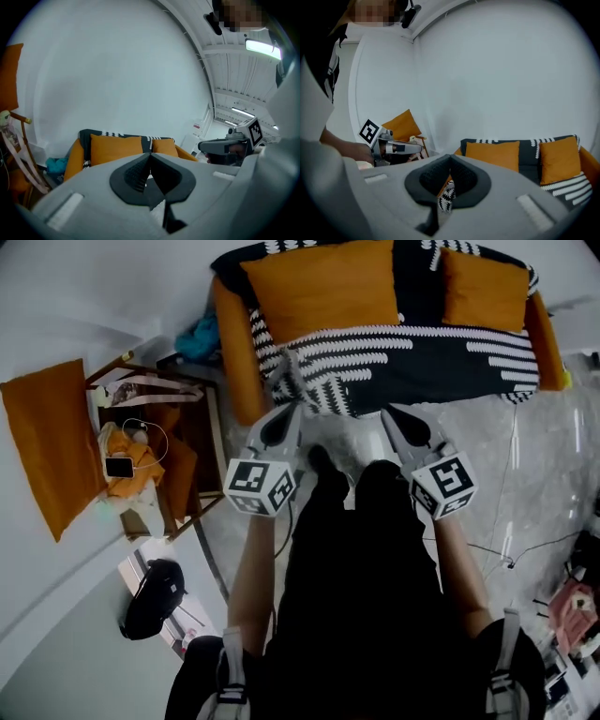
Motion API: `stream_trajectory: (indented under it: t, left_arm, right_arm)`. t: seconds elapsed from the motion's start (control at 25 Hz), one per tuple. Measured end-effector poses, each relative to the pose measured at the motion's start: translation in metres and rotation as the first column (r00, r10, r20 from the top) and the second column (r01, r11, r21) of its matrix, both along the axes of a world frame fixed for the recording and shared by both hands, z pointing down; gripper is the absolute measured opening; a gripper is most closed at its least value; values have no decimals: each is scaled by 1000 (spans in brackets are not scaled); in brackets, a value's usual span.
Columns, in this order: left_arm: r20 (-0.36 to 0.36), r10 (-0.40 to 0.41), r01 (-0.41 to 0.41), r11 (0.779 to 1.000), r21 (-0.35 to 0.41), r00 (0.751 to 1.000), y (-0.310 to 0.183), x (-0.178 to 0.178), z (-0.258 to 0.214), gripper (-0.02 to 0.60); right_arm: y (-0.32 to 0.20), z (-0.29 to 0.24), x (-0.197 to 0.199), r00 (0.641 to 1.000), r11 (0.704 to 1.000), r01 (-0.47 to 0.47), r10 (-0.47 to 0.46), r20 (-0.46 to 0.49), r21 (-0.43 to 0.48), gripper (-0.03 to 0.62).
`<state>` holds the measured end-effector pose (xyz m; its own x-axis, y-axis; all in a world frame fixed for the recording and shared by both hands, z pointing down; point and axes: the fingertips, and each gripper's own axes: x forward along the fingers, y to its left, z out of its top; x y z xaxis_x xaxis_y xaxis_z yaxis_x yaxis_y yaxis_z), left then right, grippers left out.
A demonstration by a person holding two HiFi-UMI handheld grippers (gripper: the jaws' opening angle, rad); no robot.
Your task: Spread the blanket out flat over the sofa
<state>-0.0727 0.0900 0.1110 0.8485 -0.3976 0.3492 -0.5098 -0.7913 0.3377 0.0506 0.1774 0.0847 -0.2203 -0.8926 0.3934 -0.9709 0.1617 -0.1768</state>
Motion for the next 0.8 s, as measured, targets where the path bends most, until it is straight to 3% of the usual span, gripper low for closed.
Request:
stream_trajectory:
  t: [0.28,0.56,0.8]
  left_arm:
    - [37,-17,18,999,-39,999,-7,13,33,11]
    - [107,-154,163,983,-78,982,-11,19,74,12]
    - [160,-243,263,957,-119,957,-5,35,129,12]
  right_arm:
    - [-23,36,5,999,998,47,-45,27,-49,3]
    - [-54,78,17,978,976,202,-197,64,-83,2]
    - [-78,126,24,944,937,328,-320,79,-119,2]
